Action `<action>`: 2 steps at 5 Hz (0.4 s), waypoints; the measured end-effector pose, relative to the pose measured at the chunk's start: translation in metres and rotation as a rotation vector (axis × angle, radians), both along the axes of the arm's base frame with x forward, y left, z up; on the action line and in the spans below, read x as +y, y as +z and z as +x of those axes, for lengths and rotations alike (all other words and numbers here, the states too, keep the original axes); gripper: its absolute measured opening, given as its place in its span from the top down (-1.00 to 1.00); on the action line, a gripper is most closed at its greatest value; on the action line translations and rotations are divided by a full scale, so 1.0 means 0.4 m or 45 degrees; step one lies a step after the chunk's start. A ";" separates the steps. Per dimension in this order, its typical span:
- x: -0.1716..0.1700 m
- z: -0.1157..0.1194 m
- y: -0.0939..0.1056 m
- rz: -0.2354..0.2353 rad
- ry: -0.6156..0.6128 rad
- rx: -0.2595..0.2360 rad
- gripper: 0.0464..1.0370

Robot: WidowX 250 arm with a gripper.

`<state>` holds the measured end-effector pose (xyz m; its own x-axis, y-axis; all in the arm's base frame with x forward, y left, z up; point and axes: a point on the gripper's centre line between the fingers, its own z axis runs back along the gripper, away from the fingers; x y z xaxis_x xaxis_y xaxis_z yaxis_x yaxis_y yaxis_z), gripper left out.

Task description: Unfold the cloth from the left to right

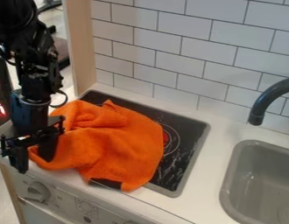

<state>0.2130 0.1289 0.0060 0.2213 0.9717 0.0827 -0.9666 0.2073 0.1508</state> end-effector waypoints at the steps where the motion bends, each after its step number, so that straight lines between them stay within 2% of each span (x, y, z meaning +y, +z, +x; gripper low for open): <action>1: -0.012 0.016 0.071 -0.001 0.012 -0.059 -0.97; 2: -0.025 0.038 0.174 -0.024 0.019 -0.158 -0.94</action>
<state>0.2282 0.1187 0.0757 0.1963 0.9764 0.0906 -0.9805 0.1947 0.0261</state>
